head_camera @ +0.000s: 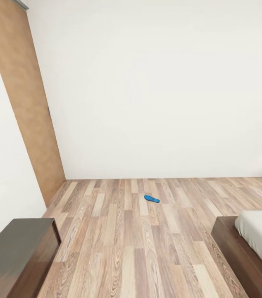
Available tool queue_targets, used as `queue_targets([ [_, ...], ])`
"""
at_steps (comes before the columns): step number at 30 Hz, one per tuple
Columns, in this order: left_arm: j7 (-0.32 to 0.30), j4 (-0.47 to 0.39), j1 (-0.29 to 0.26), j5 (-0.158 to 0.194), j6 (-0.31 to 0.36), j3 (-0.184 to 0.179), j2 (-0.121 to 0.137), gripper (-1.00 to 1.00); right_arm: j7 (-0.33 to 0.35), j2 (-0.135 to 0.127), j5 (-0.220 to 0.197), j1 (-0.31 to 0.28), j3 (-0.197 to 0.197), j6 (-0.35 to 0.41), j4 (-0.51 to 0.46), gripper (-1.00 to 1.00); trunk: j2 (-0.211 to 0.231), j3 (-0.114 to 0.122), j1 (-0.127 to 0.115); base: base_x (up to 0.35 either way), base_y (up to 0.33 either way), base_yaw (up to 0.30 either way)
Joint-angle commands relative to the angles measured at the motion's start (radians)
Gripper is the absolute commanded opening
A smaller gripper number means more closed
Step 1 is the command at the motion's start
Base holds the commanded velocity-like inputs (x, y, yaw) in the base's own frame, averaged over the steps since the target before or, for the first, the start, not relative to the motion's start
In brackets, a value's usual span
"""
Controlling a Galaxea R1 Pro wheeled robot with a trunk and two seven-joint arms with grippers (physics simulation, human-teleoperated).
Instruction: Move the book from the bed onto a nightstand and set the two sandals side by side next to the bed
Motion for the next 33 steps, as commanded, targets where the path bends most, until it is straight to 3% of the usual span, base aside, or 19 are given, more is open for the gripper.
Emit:
queue_targets([
  [1, 0.0, 0.001, -0.001, -0.001, -0.004, -0.001, 0.0, 1.0, 0.001, 0.0, -0.001, 0.0, -0.005, 0.0, 0.0, 1.0, 0.0, -0.001, 0.0, 0.231, 0.132, -0.003],
  [33, 0.0, 0.001, -0.001, -0.001, -0.004, 0.0, -0.003, 1.0, 0.001, 0.001, -0.001, 0.0, -0.005, 0.0, 0.0, 1.0, 0.0, -0.001, 0.0, 0.31, 0.139, 0.0],
])
